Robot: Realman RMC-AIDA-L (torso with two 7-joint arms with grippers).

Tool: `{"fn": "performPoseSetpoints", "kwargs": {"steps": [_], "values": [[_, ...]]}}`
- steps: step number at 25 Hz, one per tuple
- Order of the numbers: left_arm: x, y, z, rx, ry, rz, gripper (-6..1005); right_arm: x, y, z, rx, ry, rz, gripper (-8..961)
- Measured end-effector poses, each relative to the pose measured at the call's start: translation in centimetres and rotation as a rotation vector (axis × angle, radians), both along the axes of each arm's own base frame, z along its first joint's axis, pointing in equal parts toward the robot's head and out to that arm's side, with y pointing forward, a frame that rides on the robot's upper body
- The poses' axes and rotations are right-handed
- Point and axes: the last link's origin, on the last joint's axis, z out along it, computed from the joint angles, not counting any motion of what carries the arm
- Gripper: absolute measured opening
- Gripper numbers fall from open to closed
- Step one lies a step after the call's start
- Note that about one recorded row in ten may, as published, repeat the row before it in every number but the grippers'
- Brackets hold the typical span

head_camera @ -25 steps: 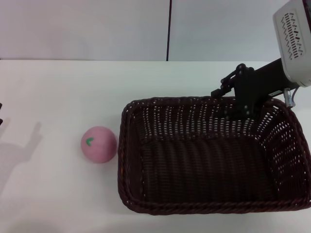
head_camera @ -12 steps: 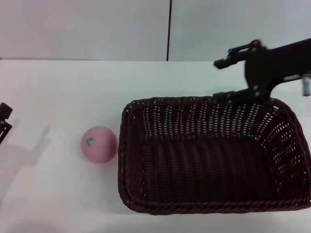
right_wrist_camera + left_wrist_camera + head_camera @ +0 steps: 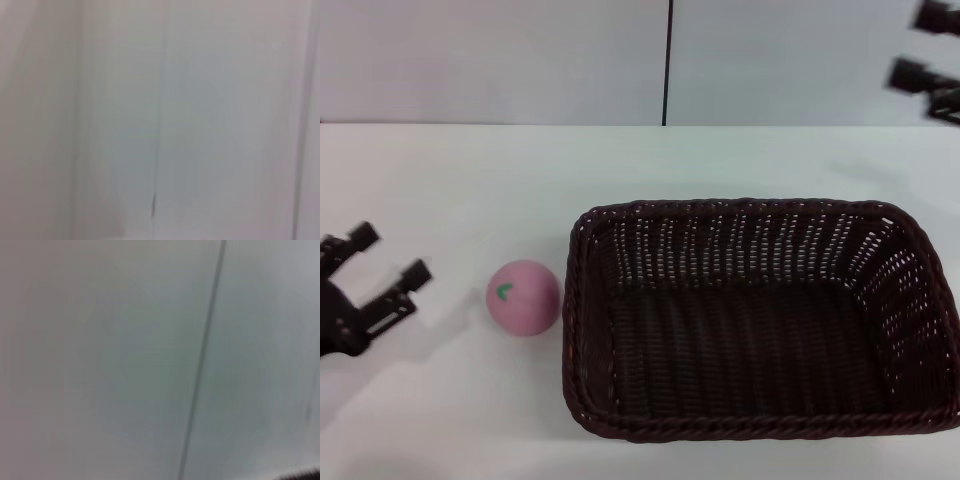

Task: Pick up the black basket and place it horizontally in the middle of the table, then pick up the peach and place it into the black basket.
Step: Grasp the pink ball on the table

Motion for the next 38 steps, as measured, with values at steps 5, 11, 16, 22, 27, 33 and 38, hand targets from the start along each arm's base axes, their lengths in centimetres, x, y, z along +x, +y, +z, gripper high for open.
{"fn": "performPoseSetpoints", "kwargs": {"steps": [5, 11, 16, 22, 27, 33, 38], "values": [[-0.1, 1.6, -1.6, -0.131, 0.08, 0.006, 830, 3.8, -2.4, 0.0, 0.126, 0.273, -0.062, 683], [0.0, 2.4, -2.7, -0.17, 0.118, 0.008, 830, 6.7, -3.7, -1.6, 0.162, 0.411, -0.154, 684], [0.0, 2.5, -4.4, -0.224, 0.147, 0.016, 830, 7.8, -4.3, -3.6, 0.173, 0.487, -0.2, 684], [0.7, 2.5, -6.2, -0.287, 0.151, -0.013, 830, 8.3, -4.3, -4.8, 0.163, 0.507, -0.241, 683], [1.4, 2.5, -7.3, -0.325, 0.143, -0.03, 829, 8.5, -4.6, -5.2, 0.158, 0.516, -0.259, 682], [1.8, 2.7, -8.6, -0.309, 0.154, -0.026, 829, 8.8, -4.6, -5.3, 0.161, 0.52, -0.276, 680], [1.6, 3.3, -8.9, -0.26, 0.159, 0.011, 829, 8.8, -4.7, -5.3, 0.161, 0.521, -0.281, 679]]}}
